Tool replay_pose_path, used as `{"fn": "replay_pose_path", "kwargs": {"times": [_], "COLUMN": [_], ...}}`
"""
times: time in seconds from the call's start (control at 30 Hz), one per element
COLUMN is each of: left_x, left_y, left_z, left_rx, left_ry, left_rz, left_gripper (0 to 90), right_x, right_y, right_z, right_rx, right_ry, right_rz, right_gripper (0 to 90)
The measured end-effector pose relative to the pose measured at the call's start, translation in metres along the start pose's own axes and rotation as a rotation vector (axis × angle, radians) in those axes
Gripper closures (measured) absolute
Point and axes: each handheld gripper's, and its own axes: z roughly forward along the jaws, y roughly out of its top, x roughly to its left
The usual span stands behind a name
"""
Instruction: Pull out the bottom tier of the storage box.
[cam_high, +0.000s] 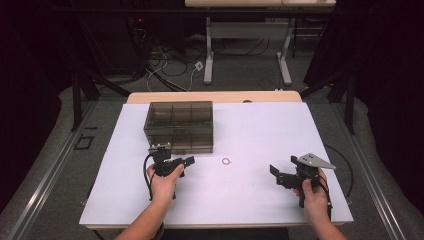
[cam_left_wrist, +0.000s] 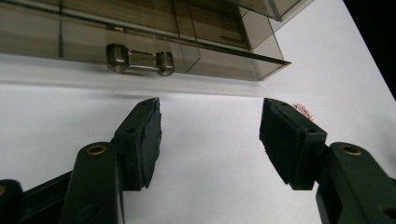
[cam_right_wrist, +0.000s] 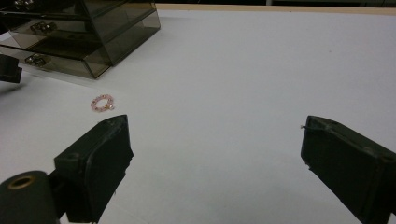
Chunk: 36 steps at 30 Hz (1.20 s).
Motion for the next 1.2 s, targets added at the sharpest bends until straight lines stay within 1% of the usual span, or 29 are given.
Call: {"fn": "replay_pose_path", "kwargs": {"times": [0.07,0.1,0.13,0.2,0.23,0.37,0.4,0.43,0.5,0.53,0.57,0.6,0.77,0.8,0.83,0.93,1.0,1.03,1.2], "left_x": [-0.001,-0.002,-0.003,-0.004,-0.005,-0.007,-0.008,-0.008,-0.010,-0.011,-0.011,-0.011,-0.012,-0.013,-0.014,-0.014,-0.014,-0.014,-0.011], "left_y": [0.001,0.001,0.001,0.002,0.002,0.003,0.004,0.004,0.004,0.005,0.005,0.006,0.008,0.008,0.008,0.008,0.008,0.008,0.007], "left_z": [-0.001,-0.001,-0.002,-0.004,-0.005,-0.006,-0.007,-0.007,-0.008,-0.010,-0.010,-0.010,-0.014,-0.014,-0.014,-0.015,-0.014,-0.014,-0.013], "left_rx": [0.015,0.010,0.011,0.020,0.015,0.019,0.025,0.025,0.025,0.027,0.027,0.023,0.016,0.007,0.005,0.005,0.006,0.005,-0.007], "left_ry": [0.000,-0.001,0.000,0.003,0.003,0.009,0.021,0.021,0.032,0.044,0.044,0.052,0.077,0.088,0.095,0.105,0.111,0.111,0.093], "left_rz": [0.009,0.015,0.031,0.043,0.051,0.056,0.083,0.083,0.096,0.115,0.115,0.128,0.166,0.177,0.183,0.211,0.221,0.224,0.209], "left_gripper": [37.9,37.9,37.9,36.5,36.4,36.3,35.3,34.6,33.6,31.4,30.6,30.6,25.6,23.1,23.1,19.6,15.8,15.7,10.5], "right_x": [0.000,0.000,0.000,0.000,0.000,0.000,0.000,0.000,0.000,0.000,0.000,0.000,0.000,0.001,0.001,0.000,0.001,0.001,0.001], "right_y": [0.000,0.000,0.000,0.000,0.000,0.000,0.000,0.000,0.000,0.000,0.000,0.000,0.000,0.000,0.000,0.000,0.000,-0.001,0.000], "right_z": [0.000,0.000,0.000,0.000,0.000,0.000,0.000,0.000,0.000,0.000,0.000,0.000,0.000,-0.001,-0.001,0.000,0.000,0.001,0.000], "right_rx": [0.001,0.000,0.001,0.000,0.000,0.001,0.001,0.001,0.001,0.001,0.001,0.002,0.002,0.011,0.011,-0.003,0.005,-0.001,0.004], "right_ry": [0.000,0.001,0.000,0.000,-0.001,-0.001,-0.001,-0.002,-0.002,-0.002,-0.002,-0.003,-0.002,-0.002,-0.002,-0.001,-0.001,-0.001,-0.002], "right_rz": [-0.001,-0.002,-0.001,-0.001,-0.001,-0.001,-0.001,-0.002,-0.002,0.000,0.000,0.000,-0.002,-0.002,-0.002,-0.006,-0.006,-0.006,-0.006], "right_gripper": [8.3,8.3,8.3,8.3,8.3,8.3,8.3,8.3,8.3,8.3,8.3,8.3,8.3,8.3,8.3,8.3,8.3,8.3,8.3]}}
